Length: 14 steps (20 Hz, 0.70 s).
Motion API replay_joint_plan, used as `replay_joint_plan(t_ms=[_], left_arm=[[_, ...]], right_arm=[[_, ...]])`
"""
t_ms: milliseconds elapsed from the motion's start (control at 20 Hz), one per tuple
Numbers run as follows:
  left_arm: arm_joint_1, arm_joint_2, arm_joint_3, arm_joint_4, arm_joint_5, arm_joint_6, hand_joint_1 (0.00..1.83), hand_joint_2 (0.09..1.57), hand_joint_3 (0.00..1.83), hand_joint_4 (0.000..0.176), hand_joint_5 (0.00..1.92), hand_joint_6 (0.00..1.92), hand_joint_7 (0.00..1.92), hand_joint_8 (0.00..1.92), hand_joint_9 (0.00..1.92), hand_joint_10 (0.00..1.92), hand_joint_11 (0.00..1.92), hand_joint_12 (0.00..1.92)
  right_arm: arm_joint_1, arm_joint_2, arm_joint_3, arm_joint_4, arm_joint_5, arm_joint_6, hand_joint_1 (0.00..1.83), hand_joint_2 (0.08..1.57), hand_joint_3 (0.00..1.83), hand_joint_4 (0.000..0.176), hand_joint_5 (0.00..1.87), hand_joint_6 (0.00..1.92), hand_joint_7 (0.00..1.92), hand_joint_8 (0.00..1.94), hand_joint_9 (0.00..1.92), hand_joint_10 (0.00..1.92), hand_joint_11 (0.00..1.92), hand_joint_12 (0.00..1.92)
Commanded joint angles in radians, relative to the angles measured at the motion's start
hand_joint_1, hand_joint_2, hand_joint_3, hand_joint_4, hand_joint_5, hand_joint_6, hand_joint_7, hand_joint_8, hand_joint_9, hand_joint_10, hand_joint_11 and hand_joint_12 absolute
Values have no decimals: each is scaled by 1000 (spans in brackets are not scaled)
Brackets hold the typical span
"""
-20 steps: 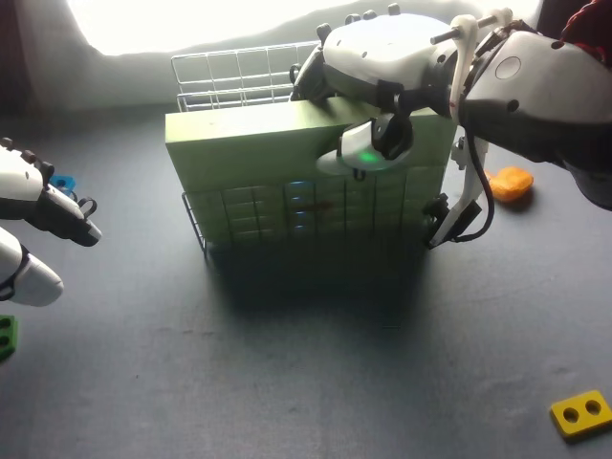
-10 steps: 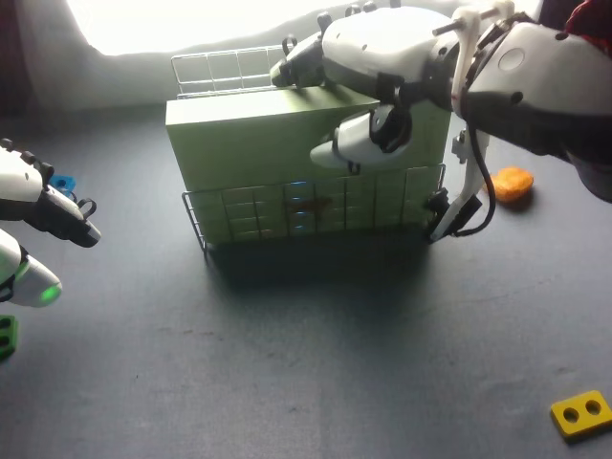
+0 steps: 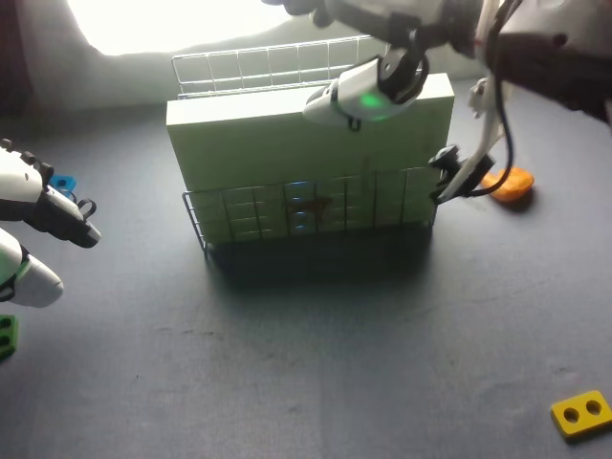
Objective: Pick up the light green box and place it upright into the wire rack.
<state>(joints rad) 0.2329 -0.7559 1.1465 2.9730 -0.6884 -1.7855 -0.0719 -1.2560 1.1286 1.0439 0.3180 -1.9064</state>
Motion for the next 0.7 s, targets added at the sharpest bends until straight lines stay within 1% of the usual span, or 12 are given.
replay_joint_plan(t_ms=[0, 50, 200, 250, 300, 350, 400, 450, 500, 550, 600, 650], left_arm=[[-3, 3, 3, 12, 60, -2, 291, 1320, 0, 0, 273, 1, 351, 3, 383, 1, 0, 1147], [-3, 3, 3, 12, 60, -2, 288, 1316, 0, 0, 268, 3, 349, 2, 383, 3, 0, 1152], [-4, 3, 5, 12, 60, -2, 290, 1317, 0, 0, 273, 3, 352, 1, 388, 4, 0, 1163], [-4, 3, 4, 12, 59, -2, 314, 1312, 0, 0, 283, 6, 356, 2, 391, 4, 0, 1165], [-4, 3, 4, 12, 59, -2, 314, 1312, 0, 0, 283, 6, 356, 2, 391, 4, 0, 1165], [-3, 3, 4, 12, 59, -2, 287, 1316, 0, 0, 263, 2, 354, 1, 389, 2, 0, 1158], [-1, 3, 5, 12, 61, -2, 287, 1316, 0, 0, 263, 2, 354, 1, 389, 2, 0, 1158], [3, 3, 5, 11, 61, -3, 281, 1317, 1, 0, 282, 10, 364, 5, 395, 5, 0, 1158], [6, 3, 5, 11, 62, -5, 302, 1314, 0, 0, 388, 29, 447, 11, 438, 12, 16, 1190], [8, 3, 6, 11, 62, -12, 302, 1314, 0, 0, 388, 29, 447, 11, 438, 12, 16, 1190], [9, 3, 4, 11, 61, -13, 332, 1304, 0, 0, 487, 39, 554, 19, 523, 29, 85, 1201], [8, 5, 2, 11, 60, -14, 409, 1290, 0, 0, 670, 98, 759, 88, 731, 119, 218, 1261]], right_arm=[[16, 15, -13, -63, 82, 16, 1028, 999, 0, 0, 274, 1, 425, 3, 407, 588, 83, 1580], [17, 35, -38, -124, 108, 43, 1023, 1005, 0, 0, 285, 8, 415, 0, 395, 590, 65, 1594], [16, 86, -96, -145, 127, 42, 1025, 1000, 0, 0, 299, 13, 439, 9, 402, 593, 68, 1591], [10, 111, -124, -171, 142, 50, 977, 1015, 5, 0, 333, 26, 465, 19, 425, 602, 78, 1589], [6, 133, -147, -205, 154, 66, 977, 1015, 5, 0, 333, 26, 465, 19, 425, 602, 78, 1589], [2, 159, -173, -239, 160, 82, 775, 1094, 8, 0, 467, 61, 623, 40, 491, 668, 125, 1557], [0, 185, -195, -262, 160, 85, 775, 1094, 8, 0, 467, 61, 623, 40, 491, 668, 125, 1557], [0, 204, -212, -274, 161, 87, 626, 1149, 8, 0, 591, 113, 753, 68, 529, 752, 149, 1580], [0, 226, -224, -275, 162, 97, 431, 1201, 4, 0, 818, 254, 929, 266, 572, 1064, 217, 1678], [0, 249, -238, -276, 162, 109, 431, 1201, 4, 0, 818, 254, 929, 266, 572, 1064, 217, 1678], [-2, 279, -254, -294, 162, 125, 351, 1217, 2, 0, 805, 602, 855, 760, 556, 1320, 267, 1855], [-5, 302, -268, -322, 162, 143, 312, 1245, 4, 0, 723, 1370, 863, 1289, 624, 1615, 375, 1918]])
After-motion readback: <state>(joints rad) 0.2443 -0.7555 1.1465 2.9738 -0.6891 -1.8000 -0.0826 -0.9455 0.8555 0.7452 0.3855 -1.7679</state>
